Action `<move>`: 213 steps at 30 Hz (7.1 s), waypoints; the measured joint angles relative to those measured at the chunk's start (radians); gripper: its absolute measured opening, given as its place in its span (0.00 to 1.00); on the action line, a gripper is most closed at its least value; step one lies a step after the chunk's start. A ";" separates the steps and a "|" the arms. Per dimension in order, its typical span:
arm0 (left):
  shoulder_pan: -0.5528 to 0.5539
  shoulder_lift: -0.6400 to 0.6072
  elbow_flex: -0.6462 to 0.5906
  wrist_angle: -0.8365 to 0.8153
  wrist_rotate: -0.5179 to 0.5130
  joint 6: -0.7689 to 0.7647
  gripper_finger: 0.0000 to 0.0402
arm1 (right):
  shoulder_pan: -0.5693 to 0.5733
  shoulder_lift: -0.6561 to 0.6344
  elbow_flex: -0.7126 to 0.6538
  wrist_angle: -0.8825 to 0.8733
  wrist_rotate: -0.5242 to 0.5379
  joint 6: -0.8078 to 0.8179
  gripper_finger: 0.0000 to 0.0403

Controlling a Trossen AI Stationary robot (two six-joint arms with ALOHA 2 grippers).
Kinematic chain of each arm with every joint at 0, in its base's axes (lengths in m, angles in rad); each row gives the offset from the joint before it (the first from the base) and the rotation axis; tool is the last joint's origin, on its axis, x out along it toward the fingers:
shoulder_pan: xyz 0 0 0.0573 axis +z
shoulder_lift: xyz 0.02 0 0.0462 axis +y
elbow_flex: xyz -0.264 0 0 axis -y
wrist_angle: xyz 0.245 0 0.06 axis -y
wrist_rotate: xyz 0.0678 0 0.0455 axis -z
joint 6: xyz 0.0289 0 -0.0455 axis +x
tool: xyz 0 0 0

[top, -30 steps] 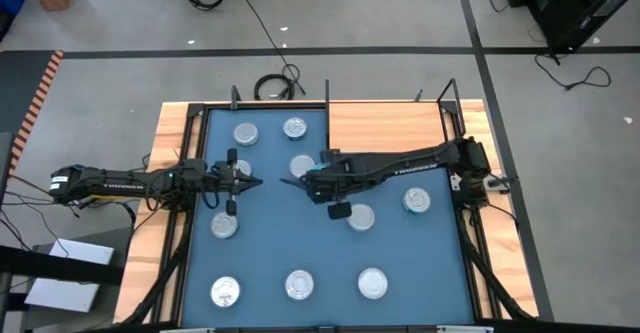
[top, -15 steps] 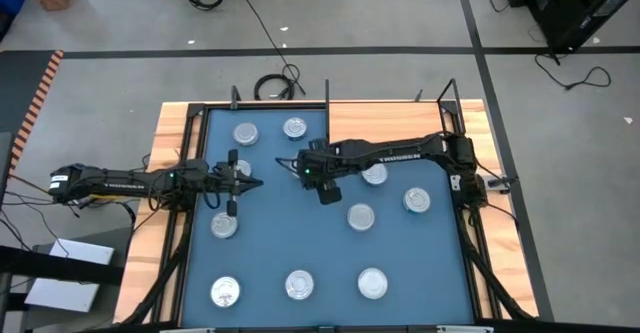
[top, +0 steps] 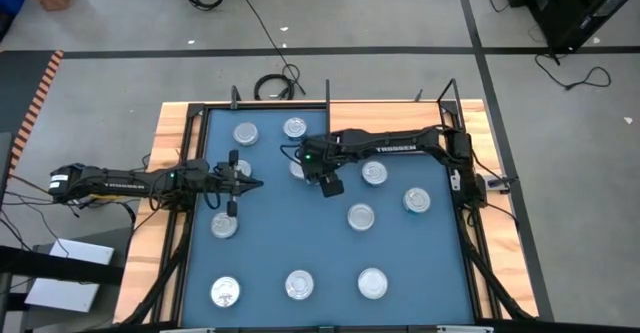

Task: Stack canned seafood by type on shelf
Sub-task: Put the center yellow and blue tuna can on the shelf, then put the middle right green tuna can on the shelf

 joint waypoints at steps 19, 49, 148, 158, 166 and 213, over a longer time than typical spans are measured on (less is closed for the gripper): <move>0.000 0.000 0.000 0.000 0.000 0.000 0.04 | 0.019 -0.002 -0.090 0.054 -0.047 0.004 0.42; 0.000 0.001 0.000 -0.008 0.000 -0.001 0.04 | 0.461 -0.067 -0.050 -0.645 0.869 0.929 0.35; 0.000 0.001 0.000 0.007 -0.002 0.003 0.04 | -0.450 -0.444 -0.755 0.516 0.539 0.050 0.35; 0.000 0.001 0.000 0.007 -0.002 0.003 0.04 | -0.416 -0.444 -0.755 0.590 0.443 -0.053 0.35; 0.000 0.001 0.000 0.002 -0.002 0.003 0.04 | -0.433 -0.443 -0.755 0.580 0.515 -0.050 0.35; 0.000 0.002 0.000 -0.009 -0.002 0.000 0.04 | -0.443 -0.612 -0.754 0.361 0.239 0.202 0.38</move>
